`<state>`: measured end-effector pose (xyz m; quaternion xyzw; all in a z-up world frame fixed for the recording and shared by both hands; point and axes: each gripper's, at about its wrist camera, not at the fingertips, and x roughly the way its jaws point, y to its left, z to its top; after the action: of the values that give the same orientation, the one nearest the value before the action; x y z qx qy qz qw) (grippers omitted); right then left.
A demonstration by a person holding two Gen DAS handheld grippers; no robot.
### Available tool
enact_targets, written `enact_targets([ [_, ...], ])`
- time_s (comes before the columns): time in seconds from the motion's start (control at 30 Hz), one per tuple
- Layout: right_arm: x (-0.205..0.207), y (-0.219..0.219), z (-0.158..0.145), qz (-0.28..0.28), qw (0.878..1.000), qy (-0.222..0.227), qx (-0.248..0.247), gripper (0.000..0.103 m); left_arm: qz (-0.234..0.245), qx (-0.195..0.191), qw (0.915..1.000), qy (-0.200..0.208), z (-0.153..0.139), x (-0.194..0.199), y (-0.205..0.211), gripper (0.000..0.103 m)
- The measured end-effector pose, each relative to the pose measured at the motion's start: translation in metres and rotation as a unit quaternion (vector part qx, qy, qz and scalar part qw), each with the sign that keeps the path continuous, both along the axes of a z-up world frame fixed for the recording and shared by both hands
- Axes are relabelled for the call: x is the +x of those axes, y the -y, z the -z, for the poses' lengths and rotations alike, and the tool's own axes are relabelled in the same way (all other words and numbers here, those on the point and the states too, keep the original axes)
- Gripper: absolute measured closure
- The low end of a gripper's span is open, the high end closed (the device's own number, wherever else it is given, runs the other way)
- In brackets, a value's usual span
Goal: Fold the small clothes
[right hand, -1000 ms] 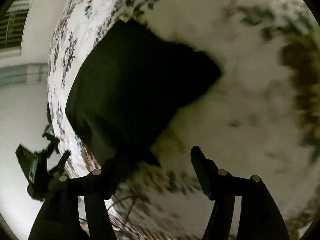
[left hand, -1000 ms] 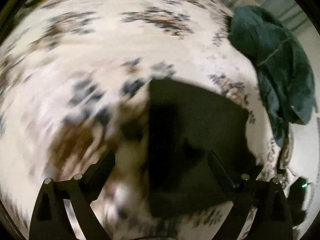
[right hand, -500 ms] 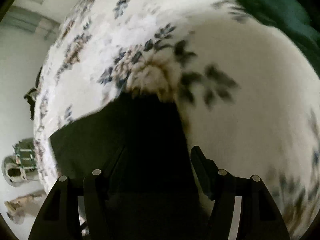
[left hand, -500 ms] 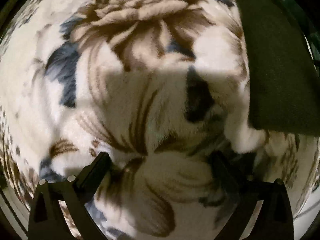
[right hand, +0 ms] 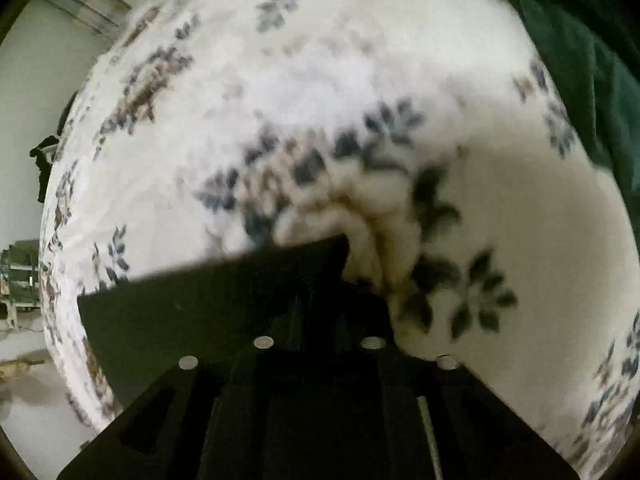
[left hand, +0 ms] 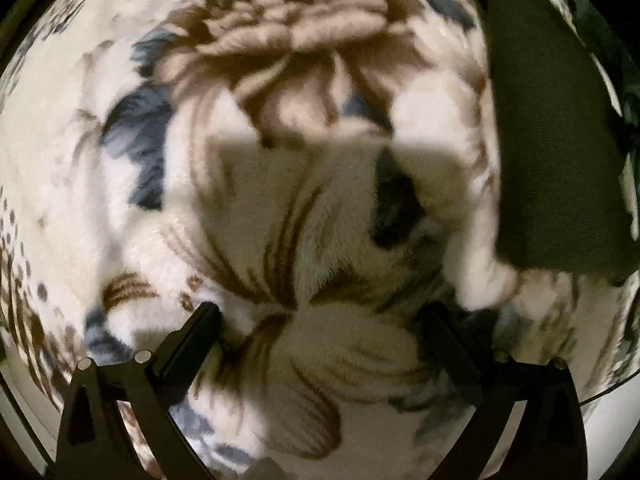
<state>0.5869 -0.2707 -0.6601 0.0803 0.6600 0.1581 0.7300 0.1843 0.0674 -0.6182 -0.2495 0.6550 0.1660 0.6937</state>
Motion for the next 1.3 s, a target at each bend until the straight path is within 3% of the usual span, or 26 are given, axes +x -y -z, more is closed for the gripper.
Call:
enact_targets([
  [0.07,-0.016,0.025,-0.012,0.016,1.000,-0.004,0.018,0.056,-0.013,-0.007,0.9998,0.014,-0.014,0.002,-0.008,0.000],
  [0.13,-0.041,0.051,-0.013,0.032,0.999,-0.025,0.032,0.048,-0.012,0.002,0.9995,0.029,-0.027,0.008,-0.014,0.000],
  [0.23,-0.081,0.071,0.012,0.036,0.993,-0.108,0.043,0.048,0.004,0.017,0.9987,0.047,-0.041,0.023,-0.018,0.000],
  [0.3,-0.100,0.074,0.027,0.046,0.989,-0.131,0.040,0.049,0.013,0.022,0.9982,0.054,-0.045,0.033,-0.017,0.000],
  [0.33,-0.110,0.078,0.025,0.053,0.992,-0.104,0.039,0.078,0.018,0.023,0.9983,0.051,-0.045,0.039,-0.016,0.000],
  [0.37,-0.116,0.078,0.022,0.058,0.994,-0.082,0.039,0.091,0.020,0.021,0.9984,0.048,-0.044,0.043,-0.016,0.000],
  [0.5,-0.132,0.089,-0.013,0.096,0.995,0.000,0.036,0.094,0.031,0.012,0.9980,0.054,-0.051,0.057,-0.011,0.000],
  [0.57,-0.135,0.098,-0.022,0.110,0.994,0.019,0.023,0.094,0.043,0.016,0.9975,0.054,-0.054,0.062,-0.007,0.000],
  [0.6,-0.134,0.099,-0.014,0.102,0.995,0.009,0.014,0.094,0.047,0.016,0.9974,0.053,-0.055,0.065,-0.005,0.000],
  [0.7,-0.135,0.107,0.020,0.115,0.990,-0.077,0.031,0.089,0.053,0.011,0.9973,0.050,-0.058,0.070,-0.007,0.000],
  [0.77,-0.144,0.122,0.017,0.147,0.985,-0.083,0.036,0.069,0.054,0.014,0.9972,0.050,-0.064,0.075,-0.004,0.000],
  [0.83,-0.166,0.145,0.008,0.214,0.969,-0.084,0.095,0.059,0.055,0.017,0.9971,0.049,-0.064,0.074,-0.008,0.000],
  [0.93,-0.189,0.154,0.028,0.276,0.933,-0.143,0.179,0.042,0.058,0.018,0.9975,0.037,-0.059,0.067,-0.003,0.000],
  [1.03,-0.195,0.135,0.059,0.318,0.905,-0.169,0.226,0.042,0.061,0.014,0.9978,0.022,-0.055,0.056,0.005,0.000],
  [1.07,-0.193,0.127,0.072,0.337,0.893,-0.170,0.247,0.043,0.064,0.015,0.9977,0.019,-0.054,0.056,0.005,0.000],
  [1.1,-0.192,0.124,0.076,0.347,0.888,-0.157,0.256,0.052,0.067,0.017,0.9975,0.017,-0.054,0.056,0.007,0.000],
  [1.13,-0.190,0.120,0.077,0.350,0.887,-0.141,0.266,0.085,0.069,0.018,0.9973,0.017,-0.055,0.056,0.008,0.000],
  [1.2,-0.189,0.110,0.068,0.340,0.888,-0.097,0.296,0.085,0.070,0.015,0.9973,0.017,-0.056,0.058,0.009,0.000],
  [1.23,-0.190,0.108,0.062,0.329,0.879,-0.073,0.339,0.086,0.068,0.012,0.9974,0.017,-0.056,0.059,0.008,0.000],
  [1.3,-0.202,0.112,0.057,0.312,0.837,-0.043,0.448,0.086,0.063,0.002,0.9978,0.022,-0.057,0.058,0.010,0.000],
])
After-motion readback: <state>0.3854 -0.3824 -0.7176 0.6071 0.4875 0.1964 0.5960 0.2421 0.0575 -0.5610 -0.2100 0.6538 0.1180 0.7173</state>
